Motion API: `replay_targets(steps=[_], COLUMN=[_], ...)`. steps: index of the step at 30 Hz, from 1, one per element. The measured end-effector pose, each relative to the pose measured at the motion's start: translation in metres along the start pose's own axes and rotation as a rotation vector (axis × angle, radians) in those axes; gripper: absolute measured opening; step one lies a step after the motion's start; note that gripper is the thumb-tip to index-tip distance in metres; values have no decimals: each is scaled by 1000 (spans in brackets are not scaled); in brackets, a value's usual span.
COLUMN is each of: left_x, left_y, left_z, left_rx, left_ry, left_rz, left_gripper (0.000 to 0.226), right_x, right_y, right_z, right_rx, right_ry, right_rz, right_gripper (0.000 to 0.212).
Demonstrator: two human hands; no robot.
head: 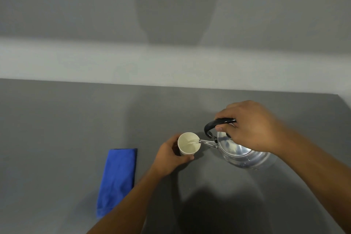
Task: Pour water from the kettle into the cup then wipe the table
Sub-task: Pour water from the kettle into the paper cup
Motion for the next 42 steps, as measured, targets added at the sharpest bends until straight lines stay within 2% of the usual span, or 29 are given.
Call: replay_targets(steps=[7, 17, 37, 42], left_x=[0, -1, 1, 1], left_y=[2, 6, 6, 7], left_z=[0, -1, -4, -4], left_rx=[4, 9, 30, 29], left_ry=[-1, -16, -17, -27], left_rz=[-10, 8, 63, 82], left_gripper=[68, 70, 67, 67], right_x=[0, -1, 4, 7], right_y=[0, 2, -13, -17], right_z=[3, 4, 7, 9], right_rx=[21, 30, 39, 47], right_ry=[-11, -36, -108, -116], right_rz=[-30, -29, -73, -91], right_gripper=[16, 12, 27, 23])
Point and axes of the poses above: each hand's wrist, its own z-axis towards the middle knuckle, its own x-axis out of the back of the hand, y = z × x, the point moved 9 cm from there along z, towards the middle knuckle, and after that the axes turned 9 degrees about y, right-handed, at the moved point
